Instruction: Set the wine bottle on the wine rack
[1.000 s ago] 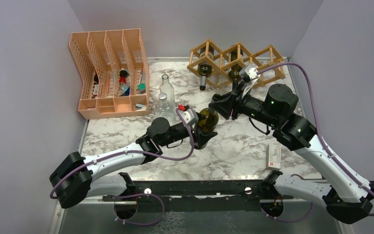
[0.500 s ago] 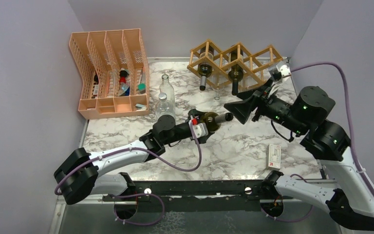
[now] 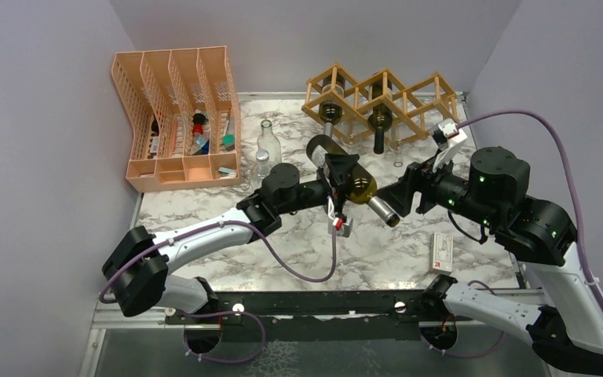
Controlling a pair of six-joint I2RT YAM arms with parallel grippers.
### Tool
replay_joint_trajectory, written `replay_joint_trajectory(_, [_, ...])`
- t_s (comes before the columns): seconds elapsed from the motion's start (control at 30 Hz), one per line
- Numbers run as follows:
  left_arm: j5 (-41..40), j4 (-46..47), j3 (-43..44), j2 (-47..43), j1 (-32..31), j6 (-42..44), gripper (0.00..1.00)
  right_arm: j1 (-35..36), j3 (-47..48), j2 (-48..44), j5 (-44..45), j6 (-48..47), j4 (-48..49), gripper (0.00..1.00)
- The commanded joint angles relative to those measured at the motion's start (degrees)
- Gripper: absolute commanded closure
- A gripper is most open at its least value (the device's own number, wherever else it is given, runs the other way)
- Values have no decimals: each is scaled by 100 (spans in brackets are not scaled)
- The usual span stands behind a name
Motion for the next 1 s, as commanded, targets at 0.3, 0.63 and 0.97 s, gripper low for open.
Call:
replay_joint_trajectory(0.3, [74,-1848,1479,168,4,2989,100,22,-961,-36,-207,261,-408,37])
replay_joint_trajectory(0.63, [107,-2117,1570,169,4,3193,100,22,-1642,178,-169,457,270,43])
replay_joint_trajectory(0.97, [-47,-2150,1624,192,0,3136,100,22,-2081,418,-280,782,832,49])
